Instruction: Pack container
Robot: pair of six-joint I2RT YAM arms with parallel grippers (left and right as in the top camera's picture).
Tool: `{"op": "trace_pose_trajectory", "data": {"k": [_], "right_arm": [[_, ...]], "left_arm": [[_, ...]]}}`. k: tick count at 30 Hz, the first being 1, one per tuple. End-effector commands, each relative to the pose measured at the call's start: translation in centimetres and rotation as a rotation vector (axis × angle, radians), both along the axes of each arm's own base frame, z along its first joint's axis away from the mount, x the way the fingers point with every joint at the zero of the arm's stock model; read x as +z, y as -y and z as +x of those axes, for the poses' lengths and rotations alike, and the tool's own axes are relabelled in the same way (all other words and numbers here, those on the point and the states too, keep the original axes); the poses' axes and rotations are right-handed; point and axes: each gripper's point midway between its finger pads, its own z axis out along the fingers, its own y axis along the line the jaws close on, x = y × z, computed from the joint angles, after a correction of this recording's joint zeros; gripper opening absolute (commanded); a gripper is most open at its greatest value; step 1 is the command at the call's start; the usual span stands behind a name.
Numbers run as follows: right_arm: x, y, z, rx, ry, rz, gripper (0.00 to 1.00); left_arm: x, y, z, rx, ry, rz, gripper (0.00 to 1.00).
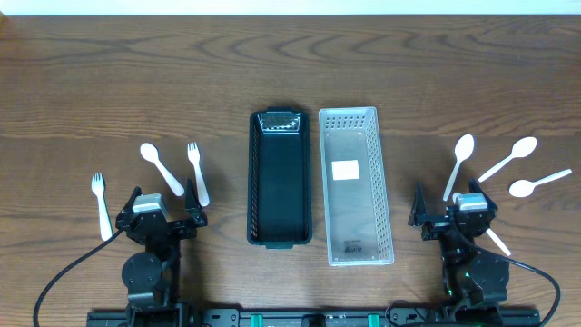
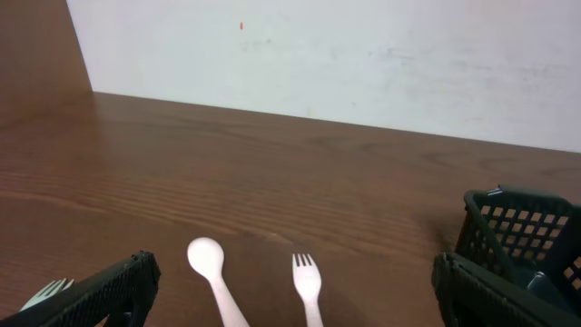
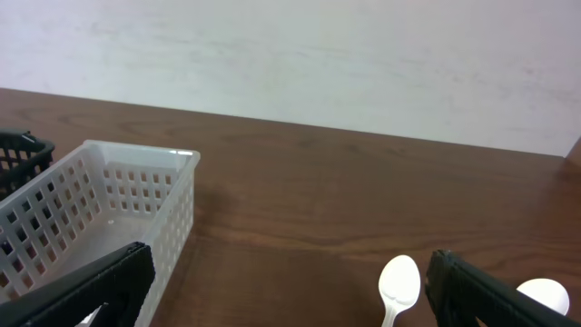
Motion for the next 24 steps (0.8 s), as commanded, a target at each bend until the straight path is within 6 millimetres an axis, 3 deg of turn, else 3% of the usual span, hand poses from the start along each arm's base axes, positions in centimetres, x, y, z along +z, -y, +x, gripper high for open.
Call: {"op": "trace_pose_trajectory", "data": {"k": [1, 24], "right_arm": [[-0.06, 0.14, -0.02, -0.004, 0.0, -0.012, 0.99], [-0.06, 0.14, -0.02, -0.004, 0.0, -0.012, 0.99]], "left_arm": [[-1.72, -0.12, -0.1, 0.009, -0.051, -0.009, 0.98], [-1.72, -0.11, -0.1, 0.008, -0.051, -0.01, 0.98]]}}
